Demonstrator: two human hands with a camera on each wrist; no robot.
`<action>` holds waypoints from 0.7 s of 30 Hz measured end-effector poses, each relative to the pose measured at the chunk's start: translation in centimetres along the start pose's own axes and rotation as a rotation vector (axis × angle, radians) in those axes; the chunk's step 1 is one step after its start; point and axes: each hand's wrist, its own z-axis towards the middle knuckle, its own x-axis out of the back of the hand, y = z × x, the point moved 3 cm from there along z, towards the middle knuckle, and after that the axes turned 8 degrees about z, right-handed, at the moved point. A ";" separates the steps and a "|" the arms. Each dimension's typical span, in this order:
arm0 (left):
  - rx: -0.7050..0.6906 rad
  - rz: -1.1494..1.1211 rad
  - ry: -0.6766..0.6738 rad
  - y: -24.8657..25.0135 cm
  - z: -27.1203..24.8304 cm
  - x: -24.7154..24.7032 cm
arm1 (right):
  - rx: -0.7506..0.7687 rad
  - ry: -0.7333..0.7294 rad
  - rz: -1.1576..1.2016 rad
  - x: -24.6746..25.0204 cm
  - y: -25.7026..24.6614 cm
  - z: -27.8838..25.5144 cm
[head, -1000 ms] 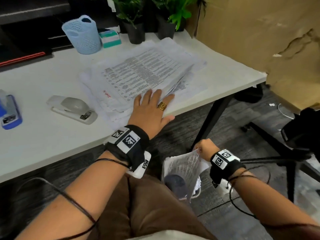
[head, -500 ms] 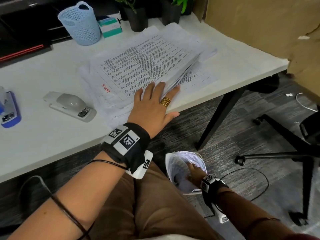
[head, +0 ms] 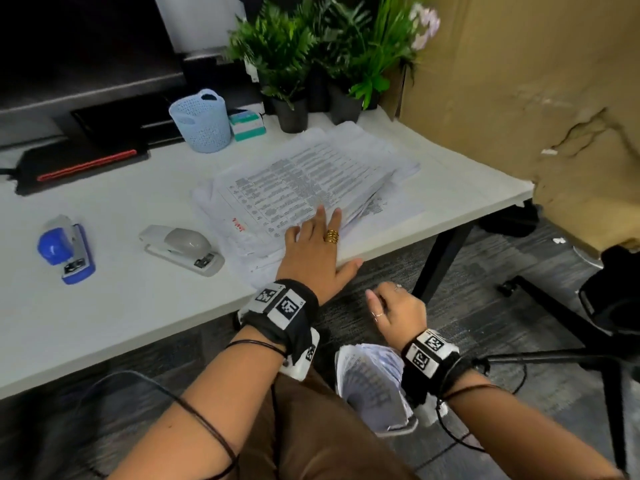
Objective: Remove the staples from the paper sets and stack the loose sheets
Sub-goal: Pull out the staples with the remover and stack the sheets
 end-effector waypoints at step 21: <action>0.127 -0.136 0.243 -6.6 -5.7 1.3 | -0.352 0.036 -0.161 2.9 -11.2 10.8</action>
